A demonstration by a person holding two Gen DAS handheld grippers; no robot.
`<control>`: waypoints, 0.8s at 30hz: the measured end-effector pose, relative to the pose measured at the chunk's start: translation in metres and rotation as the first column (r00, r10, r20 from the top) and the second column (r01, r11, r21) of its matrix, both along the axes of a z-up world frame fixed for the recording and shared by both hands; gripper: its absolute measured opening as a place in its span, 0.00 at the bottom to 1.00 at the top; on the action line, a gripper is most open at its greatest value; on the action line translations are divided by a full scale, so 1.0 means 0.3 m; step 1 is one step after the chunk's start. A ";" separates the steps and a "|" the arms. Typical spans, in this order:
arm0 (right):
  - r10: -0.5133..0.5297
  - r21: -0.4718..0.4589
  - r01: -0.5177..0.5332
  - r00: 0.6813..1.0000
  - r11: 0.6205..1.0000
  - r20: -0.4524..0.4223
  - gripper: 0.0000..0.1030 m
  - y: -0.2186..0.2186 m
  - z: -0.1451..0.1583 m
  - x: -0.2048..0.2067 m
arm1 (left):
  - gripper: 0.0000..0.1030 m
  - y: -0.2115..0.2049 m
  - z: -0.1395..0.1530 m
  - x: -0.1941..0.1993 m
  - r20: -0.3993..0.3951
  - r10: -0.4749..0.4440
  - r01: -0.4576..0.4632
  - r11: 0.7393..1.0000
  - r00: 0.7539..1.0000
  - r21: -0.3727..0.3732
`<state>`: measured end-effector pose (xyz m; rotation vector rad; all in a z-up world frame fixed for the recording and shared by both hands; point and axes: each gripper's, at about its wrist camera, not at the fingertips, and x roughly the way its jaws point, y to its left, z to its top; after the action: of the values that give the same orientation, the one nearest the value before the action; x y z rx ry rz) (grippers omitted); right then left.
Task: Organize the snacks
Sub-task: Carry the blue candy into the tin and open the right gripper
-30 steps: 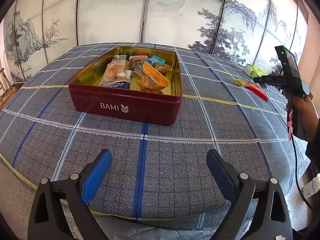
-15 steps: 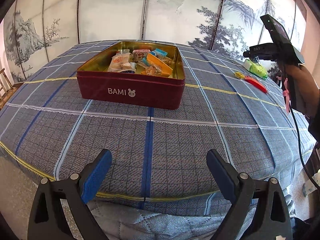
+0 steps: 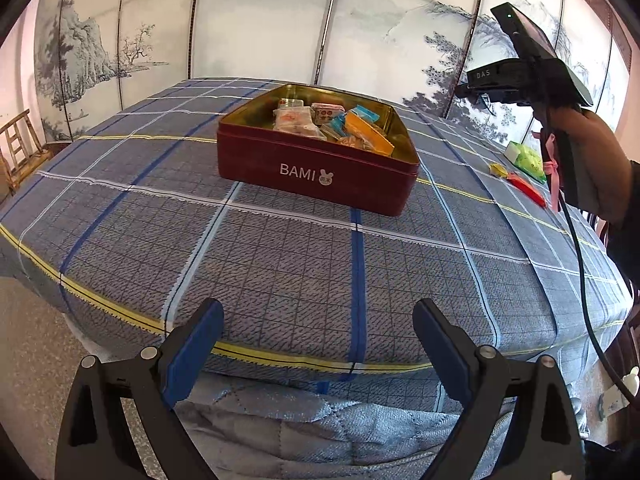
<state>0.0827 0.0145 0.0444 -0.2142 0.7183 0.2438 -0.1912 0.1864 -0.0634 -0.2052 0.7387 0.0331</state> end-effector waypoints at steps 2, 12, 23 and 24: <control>0.030 0.009 -0.030 1.000 1.000 -0.004 0.32 0.064 0.004 -0.006 | 0.91 0.020 0.006 -0.014 0.009 0.012 -0.012 1.000 1.000 -0.013; 0.147 0.030 -0.146 0.988 0.989 -0.041 0.32 0.342 -0.037 -0.038 | 0.91 0.082 -0.007 -0.066 0.003 0.065 -0.065 0.998 0.998 -0.010; 0.216 0.050 -0.212 0.971 0.976 -0.101 0.32 0.488 -0.122 -0.053 | 0.91 0.131 -0.080 -0.144 -0.043 0.105 -0.105 0.994 0.994 0.011; 0.220 0.050 -0.216 0.970 0.975 -0.107 0.32 0.497 -0.129 -0.052 | 0.91 0.135 -0.085 -0.147 -0.048 0.107 -0.106 0.994 0.993 0.012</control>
<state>0.0672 0.1636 0.0058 -0.2450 0.8008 0.4819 -0.2354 0.2269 -0.0891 -0.2354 0.7754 0.1433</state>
